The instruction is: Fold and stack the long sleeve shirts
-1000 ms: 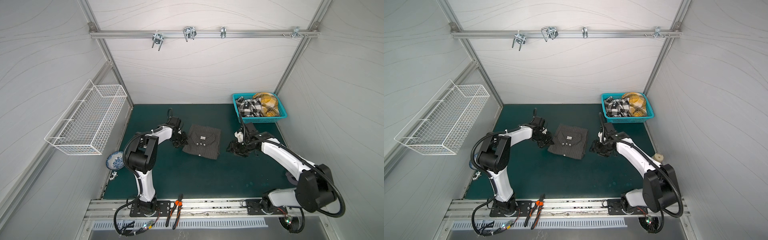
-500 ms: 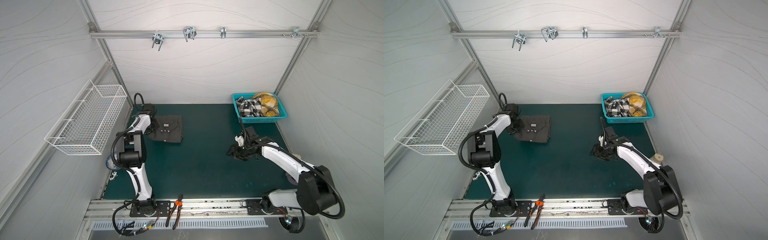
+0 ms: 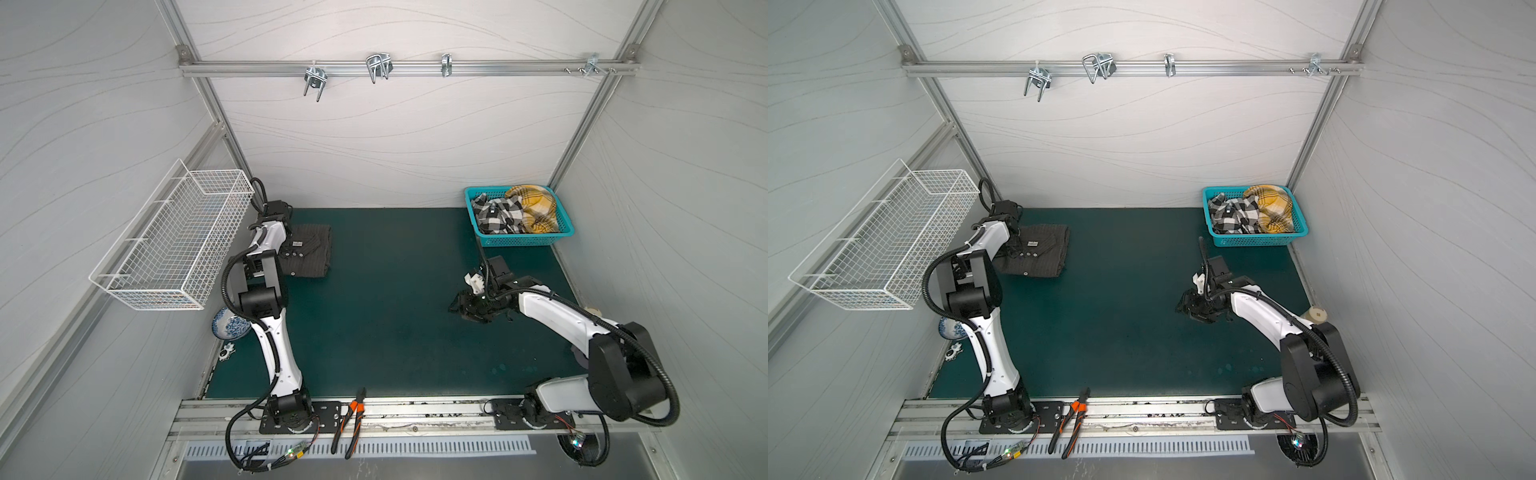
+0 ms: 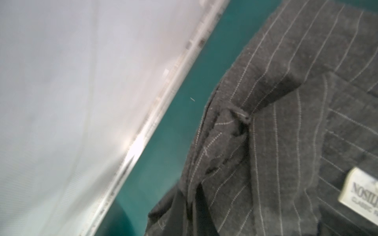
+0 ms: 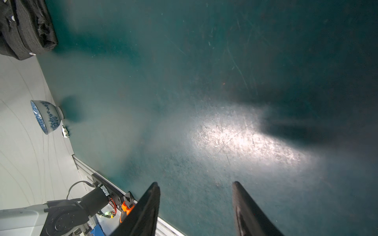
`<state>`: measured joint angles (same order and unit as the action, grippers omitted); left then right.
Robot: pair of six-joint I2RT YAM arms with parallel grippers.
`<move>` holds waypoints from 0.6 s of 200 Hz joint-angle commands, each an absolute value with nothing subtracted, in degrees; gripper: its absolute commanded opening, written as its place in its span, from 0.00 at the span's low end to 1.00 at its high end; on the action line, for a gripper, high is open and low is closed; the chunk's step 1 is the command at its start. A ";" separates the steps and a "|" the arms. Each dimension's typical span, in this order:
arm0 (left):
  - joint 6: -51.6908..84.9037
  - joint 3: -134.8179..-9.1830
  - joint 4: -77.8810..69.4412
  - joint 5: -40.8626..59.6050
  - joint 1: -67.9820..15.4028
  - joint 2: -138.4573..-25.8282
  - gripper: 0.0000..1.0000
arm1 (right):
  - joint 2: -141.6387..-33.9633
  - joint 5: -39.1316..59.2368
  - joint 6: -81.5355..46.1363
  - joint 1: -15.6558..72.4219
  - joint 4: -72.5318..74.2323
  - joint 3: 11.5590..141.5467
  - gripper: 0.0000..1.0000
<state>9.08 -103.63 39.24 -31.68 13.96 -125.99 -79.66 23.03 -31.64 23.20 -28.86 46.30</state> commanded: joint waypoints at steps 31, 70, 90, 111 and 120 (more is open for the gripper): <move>7.96 -111.22 39.70 -33.31 14.69 -132.22 0.14 | -82.22 24.02 -30.81 22.87 -28.03 47.61 0.58; 10.76 -107.82 39.12 -32.82 14.09 -127.21 0.77 | -79.00 21.88 -31.23 22.90 -30.87 50.96 0.67; 13.88 -102.47 39.55 -31.83 12.60 -120.86 0.99 | -75.00 19.38 -32.76 22.78 -33.58 53.73 0.71; 16.79 -92.86 38.16 -32.20 8.65 -111.35 0.99 | -70.80 14.64 -34.43 22.36 -36.42 56.61 0.74; 18.29 -88.55 37.92 -32.02 6.21 -106.95 0.99 | -69.00 11.81 -34.22 22.18 -37.95 58.03 0.74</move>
